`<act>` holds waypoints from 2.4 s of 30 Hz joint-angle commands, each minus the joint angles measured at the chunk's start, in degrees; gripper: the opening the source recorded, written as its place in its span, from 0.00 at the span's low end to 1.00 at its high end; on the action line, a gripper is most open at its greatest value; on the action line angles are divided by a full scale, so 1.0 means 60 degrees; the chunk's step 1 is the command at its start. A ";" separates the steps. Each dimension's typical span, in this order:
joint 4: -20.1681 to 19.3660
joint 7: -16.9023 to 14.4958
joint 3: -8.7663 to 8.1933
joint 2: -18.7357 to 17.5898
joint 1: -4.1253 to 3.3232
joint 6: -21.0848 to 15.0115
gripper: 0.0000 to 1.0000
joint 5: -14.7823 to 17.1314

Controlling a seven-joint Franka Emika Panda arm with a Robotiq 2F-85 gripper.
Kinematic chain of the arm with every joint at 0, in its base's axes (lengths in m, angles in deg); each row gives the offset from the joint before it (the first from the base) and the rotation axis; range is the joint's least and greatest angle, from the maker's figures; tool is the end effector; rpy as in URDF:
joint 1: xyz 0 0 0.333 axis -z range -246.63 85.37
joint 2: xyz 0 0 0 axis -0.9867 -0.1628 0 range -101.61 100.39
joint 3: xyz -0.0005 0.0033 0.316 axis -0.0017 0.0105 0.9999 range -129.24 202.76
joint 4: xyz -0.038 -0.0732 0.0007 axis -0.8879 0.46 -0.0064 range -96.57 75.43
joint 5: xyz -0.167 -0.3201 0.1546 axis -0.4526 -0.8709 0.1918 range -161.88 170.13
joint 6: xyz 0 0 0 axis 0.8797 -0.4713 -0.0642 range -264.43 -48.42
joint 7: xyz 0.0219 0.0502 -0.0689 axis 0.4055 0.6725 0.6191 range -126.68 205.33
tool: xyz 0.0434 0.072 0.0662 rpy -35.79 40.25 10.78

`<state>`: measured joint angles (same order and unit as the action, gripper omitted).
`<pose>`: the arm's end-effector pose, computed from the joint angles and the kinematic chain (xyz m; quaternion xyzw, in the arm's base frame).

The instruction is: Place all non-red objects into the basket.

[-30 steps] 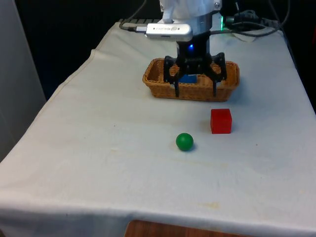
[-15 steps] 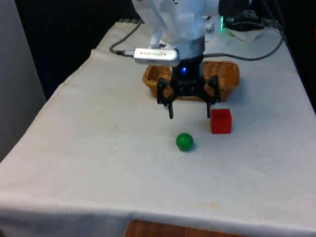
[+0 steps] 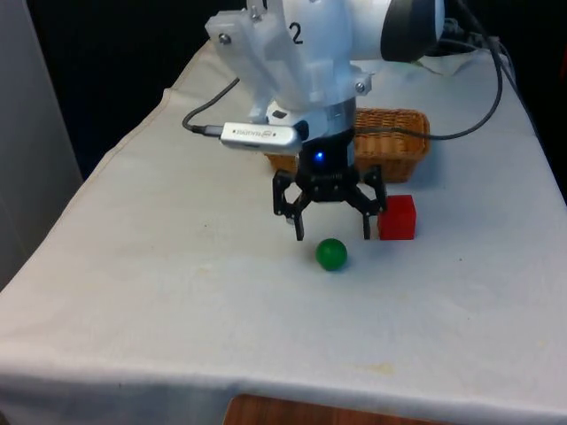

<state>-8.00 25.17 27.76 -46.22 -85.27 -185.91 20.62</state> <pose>0.7153 -0.0336 0.1971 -0.9981 -0.0098 -0.0444 0.0409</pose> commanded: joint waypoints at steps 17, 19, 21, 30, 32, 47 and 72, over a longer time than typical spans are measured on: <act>0.0773 -0.0611 -0.0067 -0.0783 0.0134 0.0115 1.00 0.0745; 0.0802 -0.0592 -0.0086 -0.0812 0.0124 0.0105 1.00 0.0726; 0.0802 -0.0592 -0.0095 -0.0821 0.0115 0.0095 1.00 0.0726; 0.0812 -0.0497 -0.0229 -0.0840 0.0029 0.0115 1.00 0.0535; 0.0821 -0.0468 -0.0267 -0.0850 0.0000 0.0115 1.00 0.0468; 0.1117 -0.0239 -0.0372 -0.1117 -0.0095 0.0048 1.00 0.0019; 0.1175 -0.0239 -0.0411 -0.1012 -0.0105 0.0191 0.00 0.0010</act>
<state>-0.73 23.68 25.36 -53.04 -85.90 -185.50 20.74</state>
